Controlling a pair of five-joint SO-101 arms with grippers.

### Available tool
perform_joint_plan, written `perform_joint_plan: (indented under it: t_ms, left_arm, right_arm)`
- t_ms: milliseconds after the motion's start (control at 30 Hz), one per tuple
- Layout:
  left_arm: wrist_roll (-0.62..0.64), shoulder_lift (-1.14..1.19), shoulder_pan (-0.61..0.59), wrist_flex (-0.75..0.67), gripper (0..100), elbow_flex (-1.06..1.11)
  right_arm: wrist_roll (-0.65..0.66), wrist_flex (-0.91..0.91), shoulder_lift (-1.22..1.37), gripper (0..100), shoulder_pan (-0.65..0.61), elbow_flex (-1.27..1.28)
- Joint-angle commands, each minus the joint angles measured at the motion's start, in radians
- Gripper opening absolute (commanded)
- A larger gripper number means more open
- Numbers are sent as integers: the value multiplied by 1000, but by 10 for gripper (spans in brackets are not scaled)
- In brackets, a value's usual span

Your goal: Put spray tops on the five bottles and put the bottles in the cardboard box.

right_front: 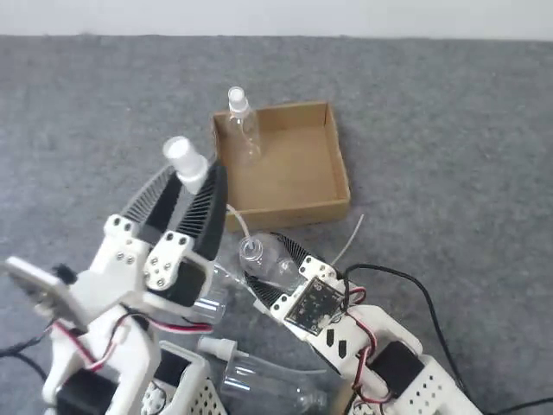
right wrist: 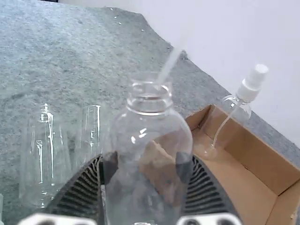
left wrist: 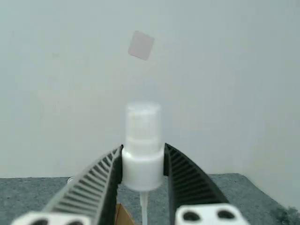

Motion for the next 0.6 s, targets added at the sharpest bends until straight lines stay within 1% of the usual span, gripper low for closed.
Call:
perform_joint_plan:
  t_ms: [0, 133, 300, 467, 567]
  left_arm:
    - [-31, -6, 14, -71, 14, 33]
    - [-31, -6, 15, -68, 14, 39]
    - [-32, -6, 21, -25, 14, 38]
    - [-32, -6, 21, -8, 15, 39]
    - [-49, -6, 23, -6, 15, 39]
  right_arm:
    - [15, -16, -15, 9, -13, -8]
    - [15, -16, -15, 9, -12, -8]
    - [15, -16, -15, 9, -7, -8]
    - [8, -24, -16, 9, 71, -8]
    - [8, -24, -16, 9, 90, -8]
